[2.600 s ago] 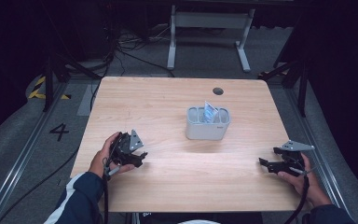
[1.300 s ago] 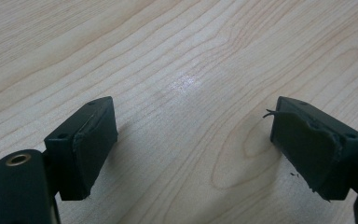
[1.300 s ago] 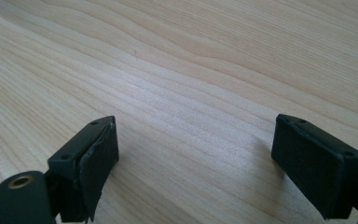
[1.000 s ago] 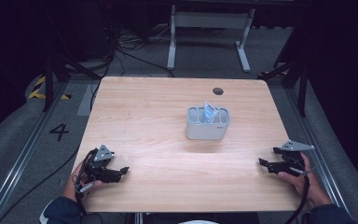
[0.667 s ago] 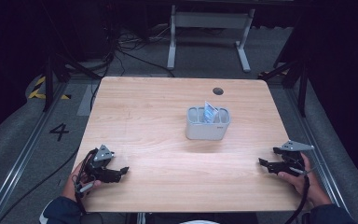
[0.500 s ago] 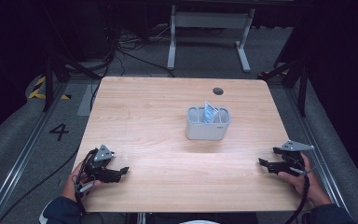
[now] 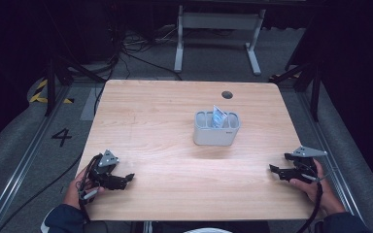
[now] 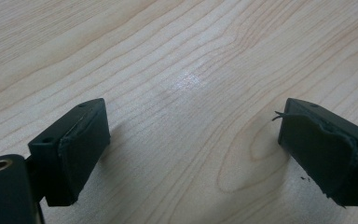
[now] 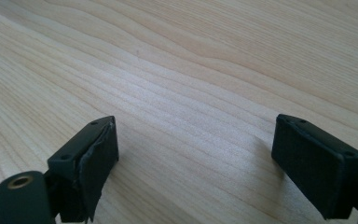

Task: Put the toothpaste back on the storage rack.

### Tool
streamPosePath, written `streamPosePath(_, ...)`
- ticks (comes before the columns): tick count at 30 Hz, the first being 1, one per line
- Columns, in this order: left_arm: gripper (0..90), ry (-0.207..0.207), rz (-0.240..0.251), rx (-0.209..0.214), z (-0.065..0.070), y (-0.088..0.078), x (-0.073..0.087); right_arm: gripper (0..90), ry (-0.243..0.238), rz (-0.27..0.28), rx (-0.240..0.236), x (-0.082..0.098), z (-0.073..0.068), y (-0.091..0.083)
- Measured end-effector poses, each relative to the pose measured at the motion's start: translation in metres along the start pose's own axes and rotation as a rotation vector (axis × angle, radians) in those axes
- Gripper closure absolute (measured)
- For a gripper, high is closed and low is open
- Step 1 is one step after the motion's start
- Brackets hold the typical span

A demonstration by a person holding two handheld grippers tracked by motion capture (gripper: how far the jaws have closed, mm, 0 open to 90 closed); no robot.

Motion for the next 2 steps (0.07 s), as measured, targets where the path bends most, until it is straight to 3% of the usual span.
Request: streamPosePath(2, 8.3, 0.0, 0.001, -0.001, -0.0002, 0.0005, -0.0001, 14.7, 0.0, 0.0, 0.0, 0.0, 0.0, 0.0)
Point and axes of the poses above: each handheld gripper's, and its own axes: y roughly forward along the jaws, x roughly out of its underside, z roughly to its right, the point moved 4 cm from there along y, roughly forward along the jaws, and after that the axes turned 11 degrees about y, right-handed, at the moved point
